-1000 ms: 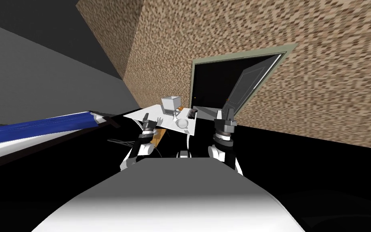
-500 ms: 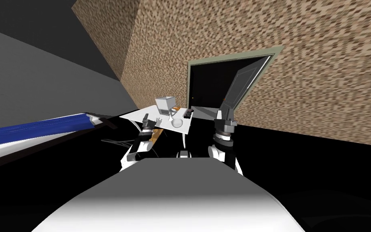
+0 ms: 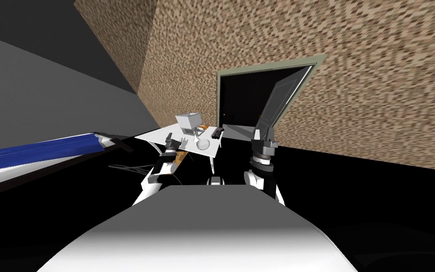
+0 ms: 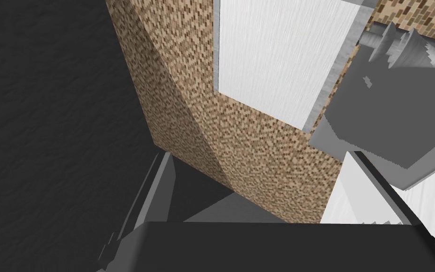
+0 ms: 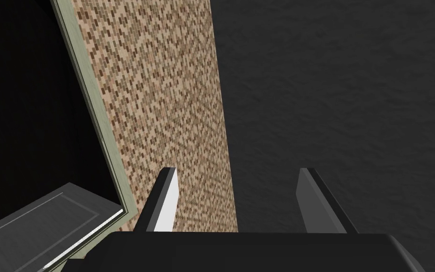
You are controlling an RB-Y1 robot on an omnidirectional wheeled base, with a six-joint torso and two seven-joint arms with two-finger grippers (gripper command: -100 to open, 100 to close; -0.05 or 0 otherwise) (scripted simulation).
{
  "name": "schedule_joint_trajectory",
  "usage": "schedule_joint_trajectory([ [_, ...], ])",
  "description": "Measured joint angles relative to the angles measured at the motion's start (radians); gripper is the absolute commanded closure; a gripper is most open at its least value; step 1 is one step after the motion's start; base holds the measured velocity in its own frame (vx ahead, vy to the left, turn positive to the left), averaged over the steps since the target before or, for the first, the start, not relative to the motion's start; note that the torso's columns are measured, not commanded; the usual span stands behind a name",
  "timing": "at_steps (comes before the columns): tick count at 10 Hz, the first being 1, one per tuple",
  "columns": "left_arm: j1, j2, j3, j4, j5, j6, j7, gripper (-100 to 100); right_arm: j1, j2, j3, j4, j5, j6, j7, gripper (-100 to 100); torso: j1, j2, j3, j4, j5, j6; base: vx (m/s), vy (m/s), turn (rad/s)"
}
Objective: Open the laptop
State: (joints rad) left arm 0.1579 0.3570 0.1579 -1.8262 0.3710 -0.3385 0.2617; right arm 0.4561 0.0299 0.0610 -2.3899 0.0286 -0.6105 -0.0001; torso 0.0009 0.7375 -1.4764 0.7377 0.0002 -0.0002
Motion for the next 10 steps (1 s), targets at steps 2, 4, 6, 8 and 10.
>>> schedule_joint_trajectory([
  [2,-0.036,0.019,0.015,0.066,0.015,-0.005,0.015,-100,0.000,0.000,0.000,0.000,0.000,0.000,0.000,0,0.000,0.002,0.001,0.001,0.000,0.000,0.003,-0.132,-0.023],
  [4,-0.069,0.045,0.039,0.120,0.034,0.006,0.036,-100,0.000,0.000,0.000,0.000,0.000,0.000,0.000,0,-0.001,-0.001,0.000,0.000,0.000,0.000,0.041,-0.139,-0.013],
  [6,-0.102,0.068,0.061,0.179,0.050,0.009,0.057,-100,0.000,0.000,0.000,0.000,0.000,0.000,0.000,0,0.000,0.000,0.000,0.000,0.000,0.000,0.036,-0.132,-0.009],
  [8,-0.141,0.084,0.080,0.235,0.062,0.017,0.074,-100,0.000,0.000,0.000,0.000,0.000,0.000,0.000,0,0.000,0.001,0.001,0.000,0.000,0.000,0.053,-0.125,-0.010],
  [10,-0.173,0.114,0.105,0.296,0.079,0.021,0.102,-100,0.000,0.000,0.000,0.000,0.000,0.000,0.000,0,-0.001,0.001,0.001,0.000,0.000,0.000,0.040,-0.133,-0.002],
])
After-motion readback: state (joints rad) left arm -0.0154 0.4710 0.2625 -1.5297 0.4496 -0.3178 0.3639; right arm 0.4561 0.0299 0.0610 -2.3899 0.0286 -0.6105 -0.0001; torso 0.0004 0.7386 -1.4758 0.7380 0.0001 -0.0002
